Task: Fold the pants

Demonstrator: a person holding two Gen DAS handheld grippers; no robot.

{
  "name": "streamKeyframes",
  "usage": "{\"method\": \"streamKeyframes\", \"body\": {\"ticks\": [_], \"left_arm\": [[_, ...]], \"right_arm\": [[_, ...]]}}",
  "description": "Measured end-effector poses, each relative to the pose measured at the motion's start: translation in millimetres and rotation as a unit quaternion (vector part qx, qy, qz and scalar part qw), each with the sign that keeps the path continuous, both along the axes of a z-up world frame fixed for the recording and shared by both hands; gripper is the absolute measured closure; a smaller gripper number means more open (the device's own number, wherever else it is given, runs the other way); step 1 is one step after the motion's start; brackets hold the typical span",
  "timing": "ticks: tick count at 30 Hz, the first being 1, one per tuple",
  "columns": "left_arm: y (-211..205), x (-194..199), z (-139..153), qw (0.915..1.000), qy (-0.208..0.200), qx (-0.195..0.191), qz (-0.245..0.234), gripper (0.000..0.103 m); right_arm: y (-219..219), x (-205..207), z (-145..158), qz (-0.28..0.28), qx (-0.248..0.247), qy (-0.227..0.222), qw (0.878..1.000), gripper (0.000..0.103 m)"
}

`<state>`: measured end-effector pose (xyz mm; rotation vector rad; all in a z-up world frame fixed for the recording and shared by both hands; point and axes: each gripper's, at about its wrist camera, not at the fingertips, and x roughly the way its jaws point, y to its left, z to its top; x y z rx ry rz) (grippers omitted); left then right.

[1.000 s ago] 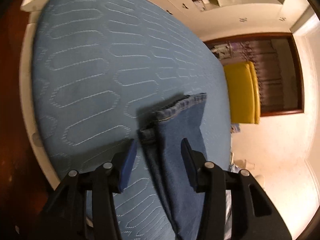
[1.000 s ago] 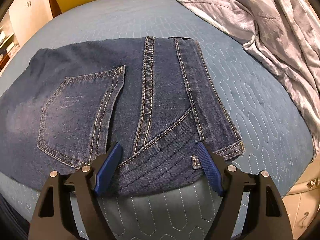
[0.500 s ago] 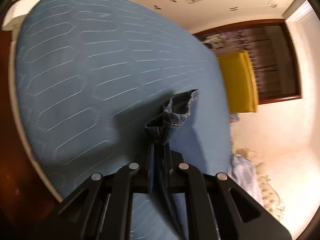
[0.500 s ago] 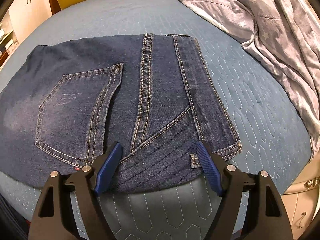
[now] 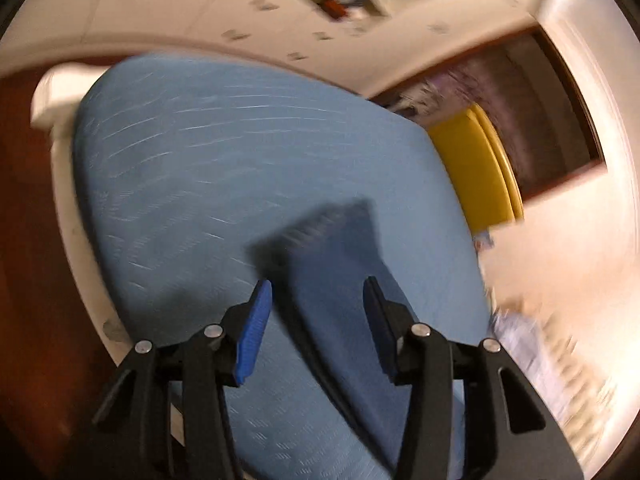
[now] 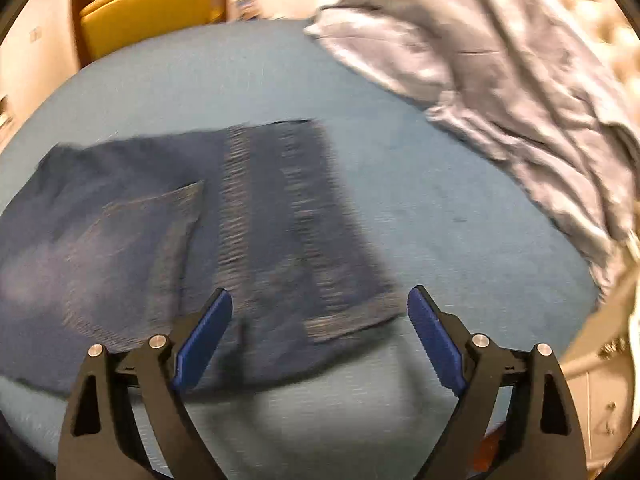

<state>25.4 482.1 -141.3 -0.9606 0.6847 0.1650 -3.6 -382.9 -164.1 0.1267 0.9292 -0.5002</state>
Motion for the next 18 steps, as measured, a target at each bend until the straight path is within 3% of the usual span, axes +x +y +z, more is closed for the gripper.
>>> {"method": "streamKeyframes", "body": {"ticks": [2,6,9,10,12,14,16,17,18], "left_arm": [[-49.8,6.8,16.6,0.9973,-0.009,0.046,-0.057,0.056],[-168.9,19.4,25.8,0.9746,-0.017,0.096,-0.202,0.055],[-274.1,21.6,27.9,0.9387,-0.023,0.148,-0.31,0.055],[-315.9,18.1,28.1,0.9168,-0.029,0.174,-0.358,0.055],[-376.2,12.6,26.3,0.8832,-0.039,0.198,-0.423,0.055],[-411.9,1.9,20.2,0.8647,-0.041,0.205,-0.457,0.054],[-436.2,-15.2,7.8,0.848,-0.036,0.225,-0.479,0.054],[-445.6,-18.7,3.5,0.8433,-0.032,0.233,-0.483,0.054],[-456.0,-22.5,-1.2,0.8376,-0.026,0.24,-0.49,0.054]], "right_arm": [[-17.4,-8.0,2.4,-0.024,0.02,-0.012,0.999,0.018],[-56.1,-30.9,3.0,-0.075,0.128,-0.04,0.988,0.025],[-77.9,-42.2,-8.3,-0.098,0.244,-0.063,0.963,0.034],[-81.5,-43.6,-11.3,-0.102,0.271,-0.073,0.954,0.034],[-87.0,-39.6,-16.6,-0.097,0.311,-0.077,0.942,0.034],[-84.7,-31.5,-20.2,-0.085,0.322,-0.072,0.94,0.036],[-83.5,-21.8,-24.1,-0.073,0.319,-0.063,0.943,0.059],[-84.3,-18.7,-25.3,-0.07,0.318,-0.06,0.944,0.074],[-84.8,-15.4,-24.5,-0.076,0.301,-0.053,0.949,0.082]]}}
